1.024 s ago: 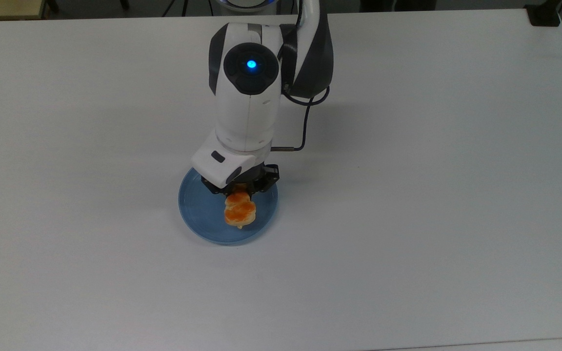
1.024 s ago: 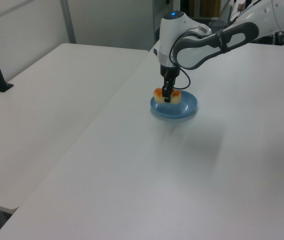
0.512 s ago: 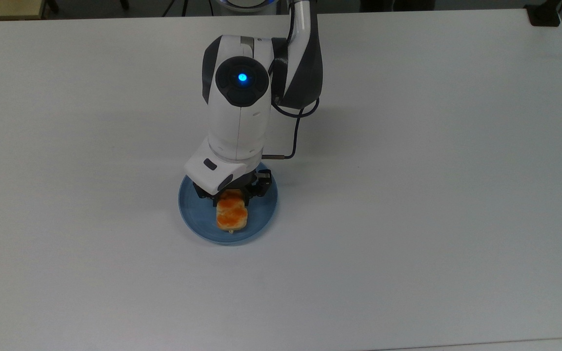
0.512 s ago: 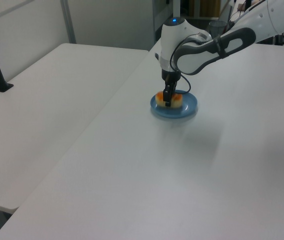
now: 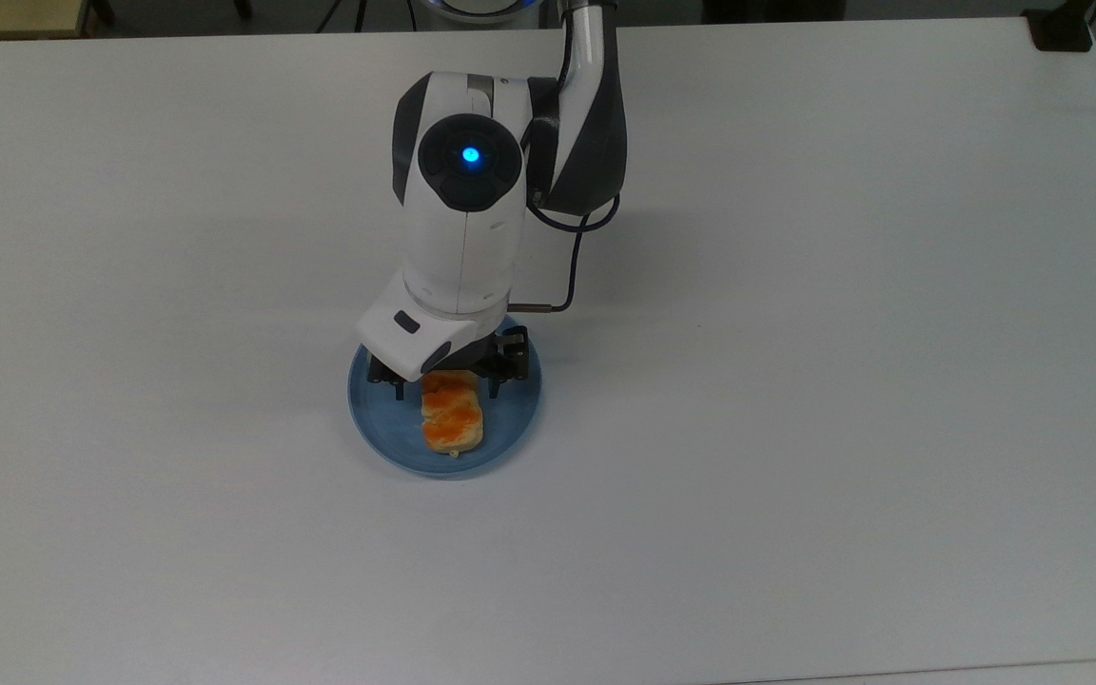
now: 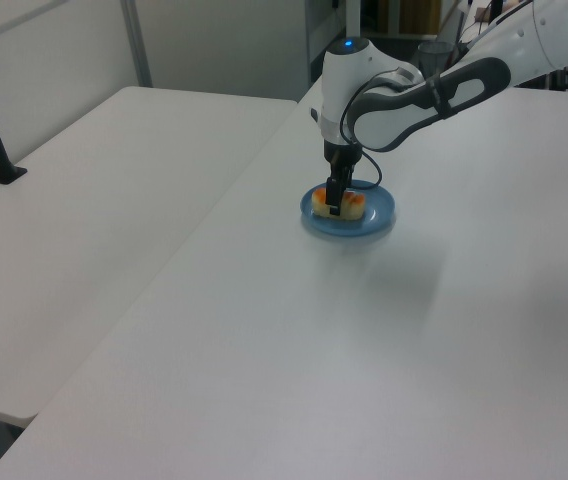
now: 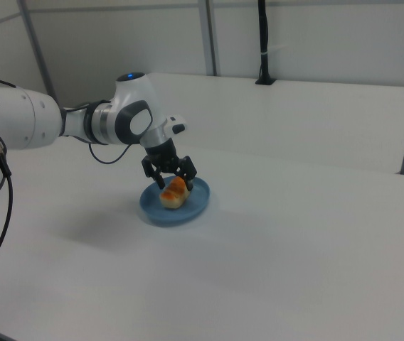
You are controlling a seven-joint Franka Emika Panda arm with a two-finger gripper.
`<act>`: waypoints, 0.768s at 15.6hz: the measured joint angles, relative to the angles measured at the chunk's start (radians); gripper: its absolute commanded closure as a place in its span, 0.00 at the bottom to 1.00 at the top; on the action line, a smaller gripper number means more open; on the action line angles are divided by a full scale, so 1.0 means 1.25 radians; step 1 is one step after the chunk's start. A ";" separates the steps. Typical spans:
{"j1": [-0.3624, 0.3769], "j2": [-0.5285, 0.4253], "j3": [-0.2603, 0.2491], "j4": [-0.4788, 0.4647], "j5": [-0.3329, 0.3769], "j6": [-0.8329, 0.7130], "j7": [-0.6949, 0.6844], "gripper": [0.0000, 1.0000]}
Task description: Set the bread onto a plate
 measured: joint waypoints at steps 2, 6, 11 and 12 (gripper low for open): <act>0.000 -0.015 -0.005 0.008 0.001 -0.003 0.005 0.00; 0.001 -0.079 -0.005 0.031 0.001 -0.104 0.048 0.00; -0.075 -0.216 0.071 0.035 0.000 -0.260 0.055 0.00; -0.101 -0.245 0.099 0.032 -0.002 -0.293 0.055 0.00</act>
